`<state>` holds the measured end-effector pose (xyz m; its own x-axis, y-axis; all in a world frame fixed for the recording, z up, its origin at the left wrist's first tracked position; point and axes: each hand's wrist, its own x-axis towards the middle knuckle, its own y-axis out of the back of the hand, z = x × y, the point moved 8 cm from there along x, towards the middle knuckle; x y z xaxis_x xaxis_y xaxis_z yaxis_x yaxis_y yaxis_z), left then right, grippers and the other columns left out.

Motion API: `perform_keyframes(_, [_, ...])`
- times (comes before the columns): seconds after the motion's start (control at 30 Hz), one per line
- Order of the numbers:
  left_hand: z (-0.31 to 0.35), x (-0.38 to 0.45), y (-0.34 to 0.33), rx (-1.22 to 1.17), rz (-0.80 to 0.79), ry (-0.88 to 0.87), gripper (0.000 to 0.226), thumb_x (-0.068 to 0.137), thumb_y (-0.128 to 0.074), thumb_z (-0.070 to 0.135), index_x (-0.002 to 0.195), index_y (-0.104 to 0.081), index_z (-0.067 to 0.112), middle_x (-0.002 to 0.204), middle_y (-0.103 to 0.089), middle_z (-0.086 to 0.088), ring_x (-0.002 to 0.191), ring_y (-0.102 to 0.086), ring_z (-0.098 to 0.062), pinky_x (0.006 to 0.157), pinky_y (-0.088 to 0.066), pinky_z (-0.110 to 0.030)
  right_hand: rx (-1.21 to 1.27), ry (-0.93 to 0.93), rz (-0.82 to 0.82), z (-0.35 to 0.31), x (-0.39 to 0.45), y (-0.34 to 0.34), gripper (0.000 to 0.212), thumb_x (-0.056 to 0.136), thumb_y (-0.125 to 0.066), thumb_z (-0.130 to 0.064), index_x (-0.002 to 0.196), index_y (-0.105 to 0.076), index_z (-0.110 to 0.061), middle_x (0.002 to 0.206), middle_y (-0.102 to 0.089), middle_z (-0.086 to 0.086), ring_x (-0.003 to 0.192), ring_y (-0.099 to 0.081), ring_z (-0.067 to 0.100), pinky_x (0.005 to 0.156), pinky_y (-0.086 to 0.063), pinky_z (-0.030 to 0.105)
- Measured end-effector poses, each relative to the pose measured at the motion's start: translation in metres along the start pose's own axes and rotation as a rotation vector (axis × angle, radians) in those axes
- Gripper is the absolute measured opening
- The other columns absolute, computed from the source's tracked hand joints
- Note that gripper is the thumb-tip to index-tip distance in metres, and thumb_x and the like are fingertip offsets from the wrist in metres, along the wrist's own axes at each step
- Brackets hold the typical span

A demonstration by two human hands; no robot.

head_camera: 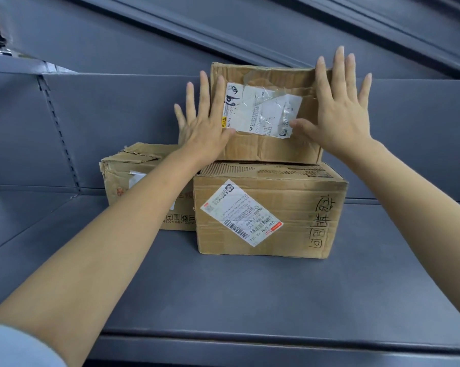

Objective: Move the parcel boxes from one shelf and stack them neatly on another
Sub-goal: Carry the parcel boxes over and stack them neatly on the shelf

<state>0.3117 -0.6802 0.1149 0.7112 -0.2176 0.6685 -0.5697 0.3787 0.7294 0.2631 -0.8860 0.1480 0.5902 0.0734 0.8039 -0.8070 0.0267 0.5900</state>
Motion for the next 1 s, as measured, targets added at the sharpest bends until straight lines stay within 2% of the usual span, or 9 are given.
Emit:
perform_keyframes(0.13, [0.001, -0.008, 0.006, -0.002, 0.017, 0.013, 0.091, 0.093, -0.053, 0.038, 0.148, 0.017, 0.018, 0.154, 0.026, -0.012, 0.142, 0.022, -0.033, 0.113, 0.005, -0.058, 0.016, 0.018, 0.004, -0.011, -0.009, 0.003, 0.1, 0.084, -0.059, -0.052, 0.151, 0.004, -0.012, 0.157, 0.011, 0.02, 0.145, 0.011, 0.035, 0.112, 0.006, 0.056])
perform_keyframes(0.33, [-0.007, -0.021, 0.015, 0.063, -0.007, 0.021, 0.09, 0.093, -0.051, 0.041, 0.148, 0.016, 0.016, 0.154, 0.025, -0.012, 0.142, 0.022, -0.032, 0.112, 0.006, -0.057, 0.064, 0.082, 0.059, -0.041, -0.016, 0.009, 0.098, 0.083, -0.063, -0.048, 0.152, -0.004, -0.011, 0.156, 0.005, 0.024, 0.145, 0.005, 0.039, 0.114, 0.005, 0.053])
perform_keyframes(0.47, [-0.024, -0.039, 0.036, 0.16, 0.032, 0.053, 0.077, 0.096, -0.046, 0.034, 0.151, 0.005, 0.016, 0.158, 0.012, -0.01, 0.144, 0.017, -0.03, 0.113, 0.007, -0.055, 0.171, 0.172, 0.093, -0.078, -0.021, 0.01, 0.086, 0.088, -0.06, -0.041, 0.15, -0.011, -0.005, 0.156, 0.0, 0.027, 0.145, 0.001, 0.041, 0.115, 0.002, 0.048])
perform_keyframes(0.63, [-0.06, -0.091, 0.064, 0.326, 0.046, 0.066, 0.067, 0.095, -0.043, 0.023, 0.151, -0.007, 0.014, 0.159, 0.0, -0.008, 0.145, 0.01, -0.028, 0.114, 0.005, -0.054, 0.316, 0.27, 0.021, -0.143, -0.032, -0.009, 0.087, 0.087, -0.06, -0.042, 0.149, -0.014, -0.002, 0.156, -0.003, 0.026, 0.145, -0.002, 0.041, 0.115, -0.003, 0.051])
perform_keyframes(0.73, [-0.092, -0.124, 0.082, 0.4, 0.001, 0.159, 0.066, 0.096, -0.041, 0.024, 0.151, -0.007, 0.014, 0.159, 0.001, -0.008, 0.146, 0.009, -0.027, 0.114, 0.005, -0.053, 0.388, 0.358, 0.006, -0.192, -0.035, -0.013, 0.085, 0.088, -0.06, -0.042, 0.148, -0.017, 0.0, 0.155, -0.006, 0.027, 0.144, -0.005, 0.042, 0.115, -0.004, 0.053])
perform_keyframes(0.87, [-0.133, -0.174, 0.11, 0.462, -0.02, 0.265, 0.064, 0.096, -0.045, 0.025, 0.15, -0.013, 0.012, 0.159, -0.002, -0.009, 0.146, 0.007, -0.028, 0.115, 0.003, -0.052, 0.531, 0.443, -0.07, -0.262, -0.047, -0.011, 0.082, 0.09, -0.055, -0.043, 0.149, -0.015, -0.003, 0.156, -0.002, 0.024, 0.145, 0.0, 0.039, 0.115, 0.001, 0.052])
perform_keyframes(1.0, [-0.166, -0.227, 0.141, 0.495, 0.021, 0.323, 0.059, 0.091, -0.05, 0.021, 0.144, -0.032, 0.005, 0.154, -0.023, -0.016, 0.144, -0.011, -0.037, 0.113, -0.006, -0.056, 0.686, 0.505, -0.136, -0.327, -0.075, -0.006, 0.077, 0.091, -0.056, -0.04, 0.149, -0.02, -0.005, 0.157, -0.006, 0.022, 0.146, -0.004, 0.037, 0.116, 0.0, 0.048])
